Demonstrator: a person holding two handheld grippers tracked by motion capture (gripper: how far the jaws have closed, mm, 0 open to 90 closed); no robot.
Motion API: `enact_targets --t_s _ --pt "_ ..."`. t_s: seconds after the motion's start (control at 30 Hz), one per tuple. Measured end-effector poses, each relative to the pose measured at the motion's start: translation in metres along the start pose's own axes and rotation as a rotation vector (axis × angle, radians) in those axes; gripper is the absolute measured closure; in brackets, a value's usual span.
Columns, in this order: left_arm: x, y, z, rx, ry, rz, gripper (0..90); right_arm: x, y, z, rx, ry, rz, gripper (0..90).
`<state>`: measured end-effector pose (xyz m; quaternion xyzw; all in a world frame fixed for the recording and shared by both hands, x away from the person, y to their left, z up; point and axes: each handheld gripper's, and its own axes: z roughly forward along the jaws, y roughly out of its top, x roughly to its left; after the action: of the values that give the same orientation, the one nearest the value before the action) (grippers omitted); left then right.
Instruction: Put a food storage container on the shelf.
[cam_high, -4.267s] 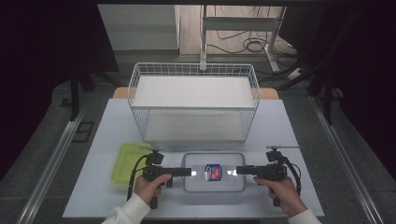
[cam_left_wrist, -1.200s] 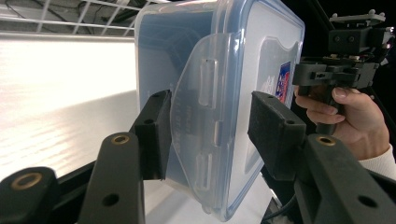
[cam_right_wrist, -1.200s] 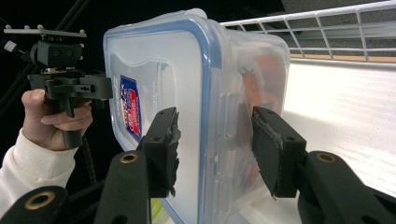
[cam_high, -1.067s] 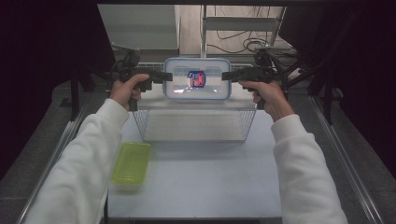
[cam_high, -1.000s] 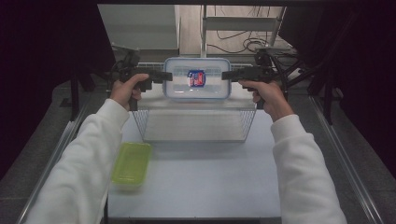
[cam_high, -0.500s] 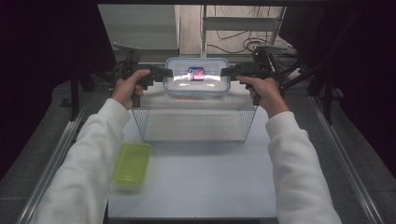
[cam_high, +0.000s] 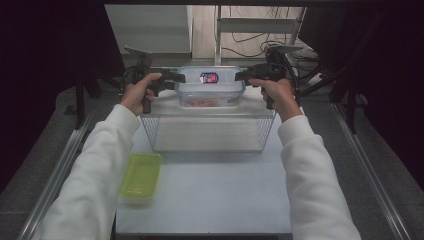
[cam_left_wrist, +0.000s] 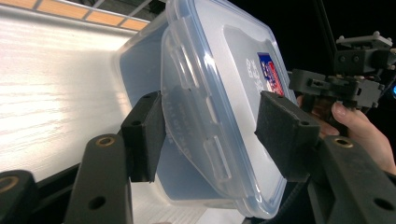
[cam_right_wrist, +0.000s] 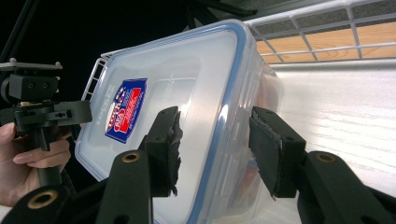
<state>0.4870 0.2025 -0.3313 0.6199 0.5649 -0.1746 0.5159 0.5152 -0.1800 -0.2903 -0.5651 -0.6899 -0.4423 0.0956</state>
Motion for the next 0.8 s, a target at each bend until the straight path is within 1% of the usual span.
enact_targets --t_s 0.03,0.07,0.13,0.17,0.2,0.23,0.27,0.3,0.33,0.43,0.5,0.53,0.57,0.6,0.67,0.73,0.77,0.8 --pt "-0.002 0.0 0.0 -0.014 0.023 0.018 41.9 0.0 0.0 0.0 -0.001 -0.003 -0.001 53.1" --pt "-0.004 0.0 0.0 -0.014 0.042 0.028 40.7 0.0 -0.001 -0.001 -0.002 -0.004 -0.001 52.4" --pt "-0.007 0.001 0.001 -0.011 0.062 0.034 37.4 0.0 -0.001 0.0 -0.011 -0.009 0.0 49.3" --pt "-0.007 0.001 0.001 -0.011 0.062 0.034 34.1 0.0 -0.001 0.0 -0.011 -0.009 0.0 49.3" --pt "-0.01 0.0 0.002 -0.01 0.09 0.048 30.9 0.001 -0.002 0.0 -0.019 -0.001 -0.006 47.7" --pt "-0.011 -0.001 0.002 -0.016 0.107 0.062 28.8 0.003 -0.003 0.0 -0.024 -0.002 -0.016 46.4" --pt "-0.013 -0.001 0.001 -0.031 0.117 0.068 27.8 0.004 -0.003 0.0 -0.027 -0.009 -0.026 45.4" --pt "-0.013 -0.001 0.001 -0.031 0.117 0.068 26.9 0.005 -0.004 0.0 -0.028 -0.013 -0.033 44.1" --pt "-0.016 -0.002 -0.003 -0.065 0.123 0.085 25.9 0.007 -0.004 0.0 -0.034 -0.013 -0.035 43.9" --pt "-0.022 -0.004 -0.01 -0.099 0.123 0.119 25.0 0.008 -0.006 -0.004 -0.044 -0.002 -0.053 44.0" --pt "-0.027 -0.006 -0.014 -0.114 0.135 0.153 25.0 0.009 -0.007 -0.007 -0.056 0.003 -0.074 43.4" --pt "-0.029 -0.008 -0.016 -0.117 0.134 0.168 25.0 0.01 -0.008 -0.009 -0.058 0.006 -0.082 43.0" --pt "-0.029 -0.008 -0.016 -0.117 0.134 0.168 25.0 0.011 -0.01 -0.011 -0.06 0.01 -0.089 42.7" --pt "-0.033 -0.012 -0.02 -0.114 0.138 0.203 25.0 0.012 -0.011 -0.013 -0.061 0.009 -0.099 42.0" --pt "-0.039 -0.017 -0.024 -0.118 0.148 0.239 25.2 0.014 -0.015 -0.018 -0.069 0.012 -0.114 41.6" --pt "-0.045 -0.023 -0.028 -0.127 0.148 0.263 25.5 0.016 -0.019 -0.023 -0.072 0.016 -0.137 41.1" --pt "-0.045 -0.023 -0.028 -0.127 0.148 0.263 25.5 0.017 -0.022 -0.026 -0.071 0.016 -0.15 40.7" --pt "-0.049 -0.031 -0.032 -0.126 0.142 0.283 25.6 0.018 -0.025 -0.028 -0.072 0.017 -0.165 40.6"
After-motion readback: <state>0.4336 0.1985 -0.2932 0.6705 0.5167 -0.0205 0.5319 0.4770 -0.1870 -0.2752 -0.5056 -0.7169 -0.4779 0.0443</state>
